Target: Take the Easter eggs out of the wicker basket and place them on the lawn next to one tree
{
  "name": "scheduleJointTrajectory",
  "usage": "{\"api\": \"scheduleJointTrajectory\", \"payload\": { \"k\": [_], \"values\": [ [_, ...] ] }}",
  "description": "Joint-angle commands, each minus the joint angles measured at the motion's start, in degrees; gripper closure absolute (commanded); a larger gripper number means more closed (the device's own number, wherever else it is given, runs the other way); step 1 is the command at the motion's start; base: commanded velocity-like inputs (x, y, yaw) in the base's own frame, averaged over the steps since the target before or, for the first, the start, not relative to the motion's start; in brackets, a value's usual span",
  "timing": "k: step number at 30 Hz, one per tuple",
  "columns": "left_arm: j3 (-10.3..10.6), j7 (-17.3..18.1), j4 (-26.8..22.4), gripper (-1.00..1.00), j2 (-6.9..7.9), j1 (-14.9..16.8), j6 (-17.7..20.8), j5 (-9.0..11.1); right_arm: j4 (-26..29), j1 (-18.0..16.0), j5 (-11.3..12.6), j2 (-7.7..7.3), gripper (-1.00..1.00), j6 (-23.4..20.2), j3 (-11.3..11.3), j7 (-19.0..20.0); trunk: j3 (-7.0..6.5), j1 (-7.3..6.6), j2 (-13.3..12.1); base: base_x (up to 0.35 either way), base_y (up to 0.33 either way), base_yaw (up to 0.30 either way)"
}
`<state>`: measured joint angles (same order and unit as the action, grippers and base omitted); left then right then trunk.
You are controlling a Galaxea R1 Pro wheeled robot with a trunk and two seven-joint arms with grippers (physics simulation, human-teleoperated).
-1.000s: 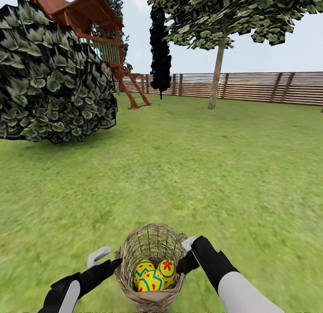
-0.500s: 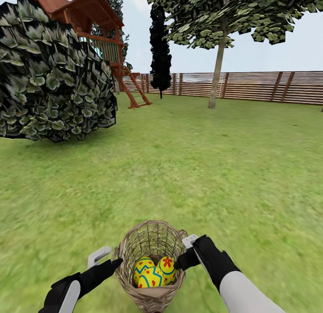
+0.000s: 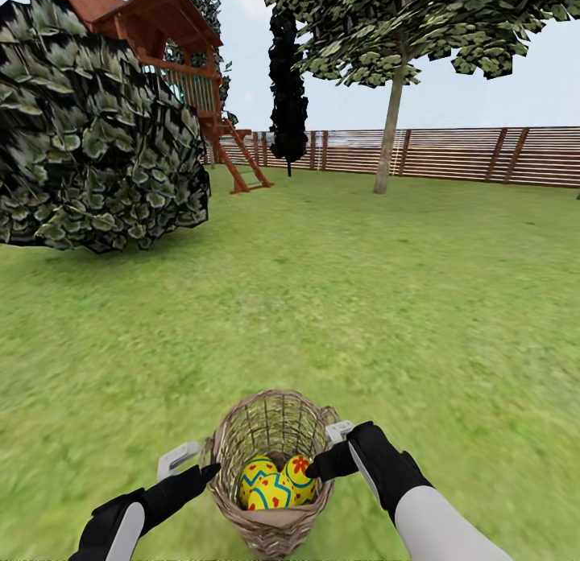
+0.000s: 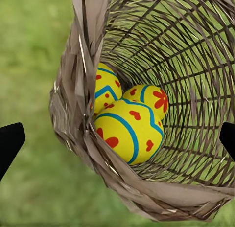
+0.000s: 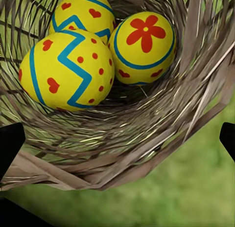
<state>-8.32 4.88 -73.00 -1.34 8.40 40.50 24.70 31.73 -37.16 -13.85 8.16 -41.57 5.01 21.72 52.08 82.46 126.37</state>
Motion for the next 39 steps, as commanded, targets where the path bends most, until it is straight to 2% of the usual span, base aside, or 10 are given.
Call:
{"api": "scheduleJointTrajectory", "payload": {
  "k": [1, 17, 19, 26, 28, 32, 35, 39],
  "values": [
    [-0.21, 0.35, -0.04, -1.00, -0.07, 0.04, 0.37, -0.09, 0.09, -0.02, -0.60, -0.02, -1.00, -0.18, 0.04, 0.43, 0.05, -0.01, 0.02, 0.000, 0.000, 0.000],
    [-0.21, 0.37, -0.04, -1.00, -0.07, 0.04, 0.37, -0.01, 0.09, -0.02, -0.56, -0.10, -1.00, 0.39, -0.48, 0.41, 0.05, -0.01, 0.02, 0.000, 0.000, 0.000],
    [-0.21, 0.36, -0.04, -1.00, -0.07, 0.04, 0.37, 0.00, 0.09, -0.02, -0.56, -0.13, -1.00, 0.75, -1.45, 0.39, 0.05, -0.01, 0.02, 0.000, 0.000, 0.000],
    [-0.16, 0.39, -0.04, -1.00, -0.07, 0.04, 0.37, 0.00, 0.10, -0.02, -0.64, -0.22, -1.00, 1.33, -7.55, 0.34, 0.05, -0.01, 0.02, 0.000, 0.000, 0.000],
    [-0.16, 0.39, -0.04, -1.00, -0.07, 0.04, 0.37, 0.00, 0.09, -0.02, -0.61, -0.23, -1.00, 1.39, -8.19, 0.34, 0.05, -0.01, 0.02, 0.000, 0.000, 0.000],
    [-0.17, 0.39, -0.04, -1.00, -0.07, 0.04, 0.37, 0.00, 0.16, -0.02, -0.58, -0.38, -1.00, 1.70, -10.81, 0.34, 0.77, 0.87, 1.63, 0.000, 0.000, 0.000],
    [-0.16, 0.39, -0.04, -1.00, -0.07, 0.04, 0.37, 0.00, 0.17, -0.02, -0.72, -0.47, -1.00, 2.49, -14.75, 0.28, 1.31, 1.53, 2.83, 0.000, 0.000, 0.000],
    [-0.13, 0.39, -0.04, -1.00, -0.07, 0.04, 0.37, 0.00, 0.18, -0.02, -0.90, -0.51, -1.00, 3.00, -16.84, -0.48, 2.03, 2.41, 4.44, 0.000, 0.000, 0.000]
  ]
}}
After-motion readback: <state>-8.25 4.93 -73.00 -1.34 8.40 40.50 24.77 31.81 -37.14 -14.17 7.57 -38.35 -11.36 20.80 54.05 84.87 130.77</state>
